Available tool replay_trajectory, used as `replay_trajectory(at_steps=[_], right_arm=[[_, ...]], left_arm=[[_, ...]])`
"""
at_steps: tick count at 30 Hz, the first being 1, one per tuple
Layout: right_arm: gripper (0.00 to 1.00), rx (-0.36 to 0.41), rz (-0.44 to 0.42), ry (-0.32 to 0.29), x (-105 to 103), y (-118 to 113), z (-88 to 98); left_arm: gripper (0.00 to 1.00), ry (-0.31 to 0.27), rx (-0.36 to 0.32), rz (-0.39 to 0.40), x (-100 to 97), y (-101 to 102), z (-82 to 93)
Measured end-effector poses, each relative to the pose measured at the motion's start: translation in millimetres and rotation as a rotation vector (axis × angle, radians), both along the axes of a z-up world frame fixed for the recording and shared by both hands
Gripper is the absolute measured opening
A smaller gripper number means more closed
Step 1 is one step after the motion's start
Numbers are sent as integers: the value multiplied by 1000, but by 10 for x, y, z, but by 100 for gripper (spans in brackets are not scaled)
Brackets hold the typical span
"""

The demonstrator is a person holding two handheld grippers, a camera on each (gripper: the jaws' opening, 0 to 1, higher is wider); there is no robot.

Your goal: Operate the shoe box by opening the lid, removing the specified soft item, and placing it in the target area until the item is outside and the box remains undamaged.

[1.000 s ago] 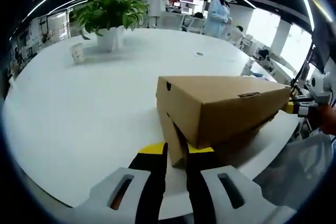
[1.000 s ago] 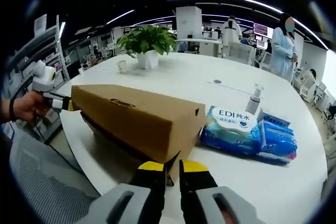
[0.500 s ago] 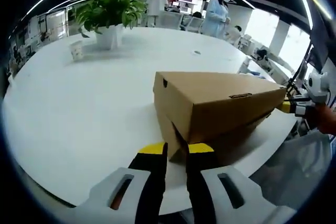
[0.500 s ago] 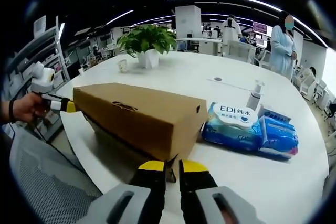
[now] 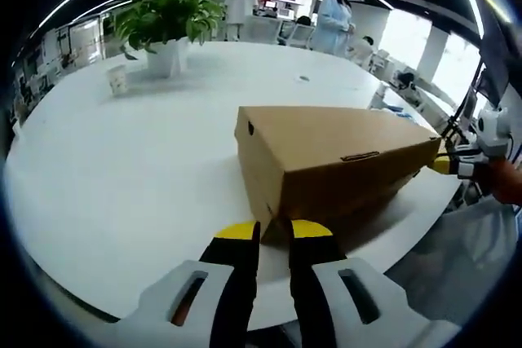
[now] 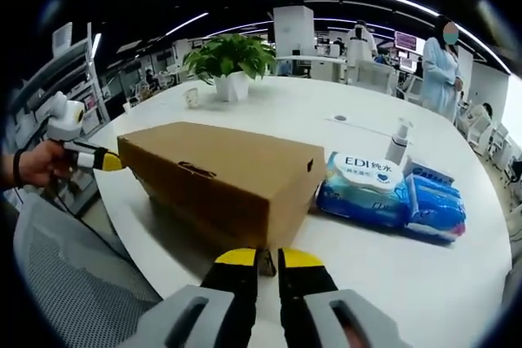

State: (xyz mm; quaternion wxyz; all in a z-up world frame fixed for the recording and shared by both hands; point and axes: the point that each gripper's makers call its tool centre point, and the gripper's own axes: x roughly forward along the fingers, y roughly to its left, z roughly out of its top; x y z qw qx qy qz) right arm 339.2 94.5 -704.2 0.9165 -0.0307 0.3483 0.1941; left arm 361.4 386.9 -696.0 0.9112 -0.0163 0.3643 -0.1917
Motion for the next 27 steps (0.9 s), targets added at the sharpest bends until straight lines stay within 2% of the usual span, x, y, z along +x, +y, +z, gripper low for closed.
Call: replay_trajectory(at_steps=[27], right_arm=[[4,-1,11,39,-52,17,-120]], left_arm=[[12,3,-1,-23,9,54,-96]])
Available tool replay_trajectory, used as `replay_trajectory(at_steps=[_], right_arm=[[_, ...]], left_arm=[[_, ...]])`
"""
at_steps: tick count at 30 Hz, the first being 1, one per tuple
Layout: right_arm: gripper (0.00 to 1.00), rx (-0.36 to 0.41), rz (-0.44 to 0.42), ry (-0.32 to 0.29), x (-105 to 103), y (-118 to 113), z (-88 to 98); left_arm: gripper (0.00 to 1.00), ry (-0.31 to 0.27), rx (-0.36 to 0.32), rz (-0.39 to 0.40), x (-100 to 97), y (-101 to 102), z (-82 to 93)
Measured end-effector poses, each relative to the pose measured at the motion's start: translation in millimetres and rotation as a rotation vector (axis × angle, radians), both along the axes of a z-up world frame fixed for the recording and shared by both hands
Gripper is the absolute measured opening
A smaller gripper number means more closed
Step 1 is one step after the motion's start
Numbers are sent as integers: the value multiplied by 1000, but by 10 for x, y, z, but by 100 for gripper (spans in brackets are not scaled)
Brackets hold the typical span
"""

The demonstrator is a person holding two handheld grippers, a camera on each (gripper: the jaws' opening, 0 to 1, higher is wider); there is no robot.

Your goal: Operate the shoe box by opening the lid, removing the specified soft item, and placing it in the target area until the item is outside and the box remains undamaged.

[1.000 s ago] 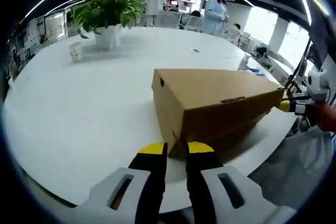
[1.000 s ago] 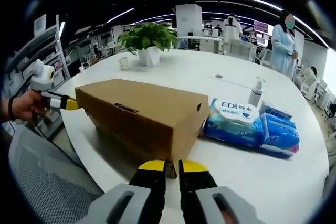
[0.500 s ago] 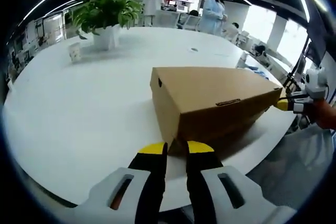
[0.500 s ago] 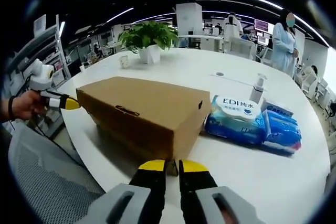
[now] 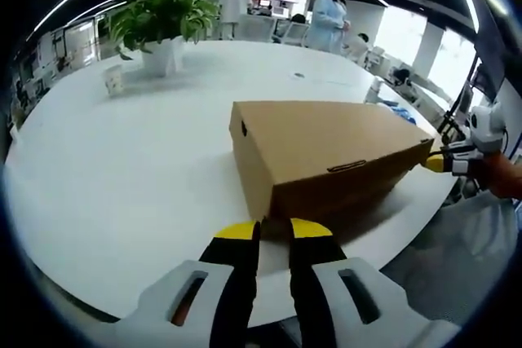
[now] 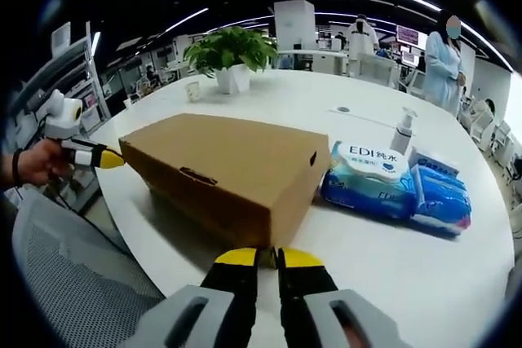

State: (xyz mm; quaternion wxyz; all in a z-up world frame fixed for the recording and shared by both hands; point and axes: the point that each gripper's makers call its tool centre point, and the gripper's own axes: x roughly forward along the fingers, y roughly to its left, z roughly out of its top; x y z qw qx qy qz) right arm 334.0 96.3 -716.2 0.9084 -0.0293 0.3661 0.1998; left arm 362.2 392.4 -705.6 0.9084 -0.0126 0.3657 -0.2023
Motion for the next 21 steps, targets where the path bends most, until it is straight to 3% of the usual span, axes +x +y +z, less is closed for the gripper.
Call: replay_trajectory(at_steps=[11,18,21], right_arm=[[5,4,1,28,-23,-10,-106],[7,-32,32,30,-90,-21,-91],[14,-28,40,33,-133,-55,-68]], left_arm=[[12,-8,-8,4,-26,-43,71],[13,-12,-14,0,-29,-69,135],[14,-11,-22,8,-57,-58,197]])
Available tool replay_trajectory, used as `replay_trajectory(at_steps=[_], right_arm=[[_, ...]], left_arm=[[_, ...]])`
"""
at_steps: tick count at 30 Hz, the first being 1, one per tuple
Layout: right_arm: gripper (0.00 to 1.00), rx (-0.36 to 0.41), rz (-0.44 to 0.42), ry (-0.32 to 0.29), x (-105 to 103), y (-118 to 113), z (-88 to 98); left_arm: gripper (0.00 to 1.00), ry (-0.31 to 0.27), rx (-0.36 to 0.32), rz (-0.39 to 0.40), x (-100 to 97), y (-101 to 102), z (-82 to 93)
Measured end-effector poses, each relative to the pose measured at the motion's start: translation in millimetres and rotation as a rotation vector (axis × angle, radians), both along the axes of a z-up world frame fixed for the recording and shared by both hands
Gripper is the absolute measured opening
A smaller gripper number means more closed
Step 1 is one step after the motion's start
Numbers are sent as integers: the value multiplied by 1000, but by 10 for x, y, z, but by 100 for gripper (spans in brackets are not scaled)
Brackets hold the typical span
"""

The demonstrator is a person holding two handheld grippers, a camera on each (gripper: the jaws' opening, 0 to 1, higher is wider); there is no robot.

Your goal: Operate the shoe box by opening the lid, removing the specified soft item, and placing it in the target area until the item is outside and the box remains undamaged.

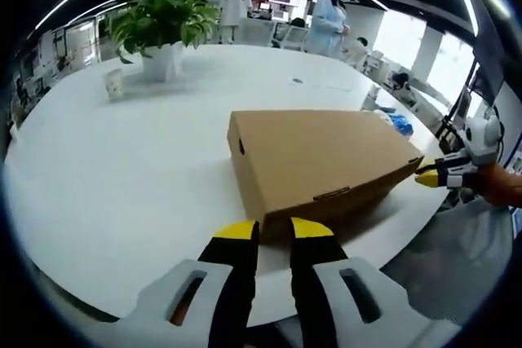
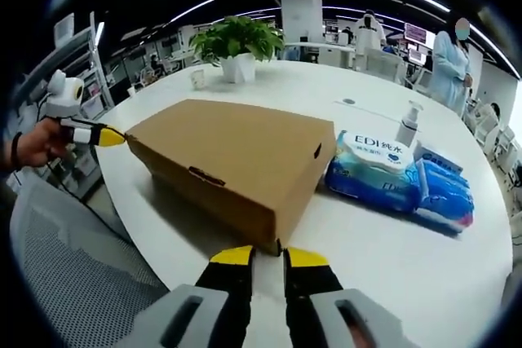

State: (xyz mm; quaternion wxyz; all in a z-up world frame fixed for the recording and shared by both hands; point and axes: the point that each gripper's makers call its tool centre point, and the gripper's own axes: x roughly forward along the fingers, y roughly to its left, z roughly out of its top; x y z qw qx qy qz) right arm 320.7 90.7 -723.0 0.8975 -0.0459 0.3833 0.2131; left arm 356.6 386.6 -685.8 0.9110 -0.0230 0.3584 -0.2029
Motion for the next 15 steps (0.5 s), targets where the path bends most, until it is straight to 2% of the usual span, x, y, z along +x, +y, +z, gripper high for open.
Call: replay_trajectory(at_steps=[4,8,12,15], right_arm=[[19,27,-29,-19,1,-85,104],[22,82,-66,-57,72,-136,319],[29,185,-99,-82,230,-101,511],[35,240,-131,-63,317,-65,524]], left_arm=[[17,-7,-8,9,-20,31,76],[18,-12,-35,32,15,74,153],[24,-12,-56,43,104,50,204],[29,-10,-69,43,165,-4,217]])
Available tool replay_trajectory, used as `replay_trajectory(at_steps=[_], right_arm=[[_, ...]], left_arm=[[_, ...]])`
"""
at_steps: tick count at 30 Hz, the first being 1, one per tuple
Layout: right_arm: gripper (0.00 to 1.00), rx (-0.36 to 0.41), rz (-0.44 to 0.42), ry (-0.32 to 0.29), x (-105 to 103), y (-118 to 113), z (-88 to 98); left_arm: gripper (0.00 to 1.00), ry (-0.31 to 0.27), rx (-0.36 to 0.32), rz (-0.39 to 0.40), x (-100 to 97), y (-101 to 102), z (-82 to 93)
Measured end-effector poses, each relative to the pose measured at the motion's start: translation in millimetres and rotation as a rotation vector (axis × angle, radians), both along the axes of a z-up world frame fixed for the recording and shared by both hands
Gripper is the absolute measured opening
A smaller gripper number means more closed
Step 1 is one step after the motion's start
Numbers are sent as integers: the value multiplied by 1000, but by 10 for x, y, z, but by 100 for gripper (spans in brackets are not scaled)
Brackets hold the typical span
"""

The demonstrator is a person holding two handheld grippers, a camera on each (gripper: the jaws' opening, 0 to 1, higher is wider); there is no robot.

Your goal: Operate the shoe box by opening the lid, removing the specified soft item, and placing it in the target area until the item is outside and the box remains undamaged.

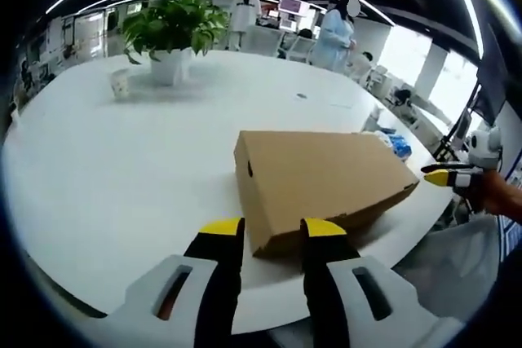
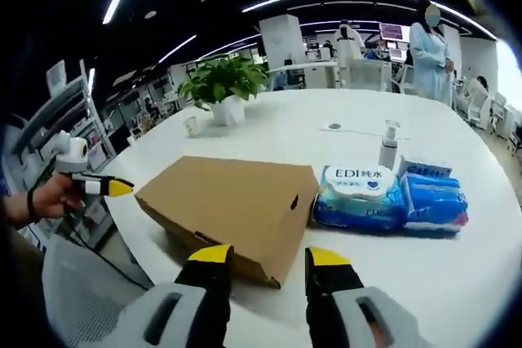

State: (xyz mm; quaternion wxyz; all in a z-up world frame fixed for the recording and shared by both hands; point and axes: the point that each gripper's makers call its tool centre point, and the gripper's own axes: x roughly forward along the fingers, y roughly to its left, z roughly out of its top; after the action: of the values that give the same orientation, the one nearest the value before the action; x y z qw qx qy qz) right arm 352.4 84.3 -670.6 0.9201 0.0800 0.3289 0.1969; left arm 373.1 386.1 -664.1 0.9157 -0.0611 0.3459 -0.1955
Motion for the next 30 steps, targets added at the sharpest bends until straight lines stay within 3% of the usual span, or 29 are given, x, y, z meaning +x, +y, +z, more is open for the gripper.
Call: replay_trajectory(at_steps=[6,23,26,30], right_arm=[[36,18,-6,28,107,132,-70],[32,85,-29,158,107,258,-424],[32,127,-46,180,96,242,-441],[32,108,-38,166,98,259,-428]], left_arm=[[37,28,-3,-25,85,-121,-84],[31,127,13,-43,56,-210,-367],[32,119,-3,-41,60,-207,-379],[32,111,-33,-29,53,-199,-388]])
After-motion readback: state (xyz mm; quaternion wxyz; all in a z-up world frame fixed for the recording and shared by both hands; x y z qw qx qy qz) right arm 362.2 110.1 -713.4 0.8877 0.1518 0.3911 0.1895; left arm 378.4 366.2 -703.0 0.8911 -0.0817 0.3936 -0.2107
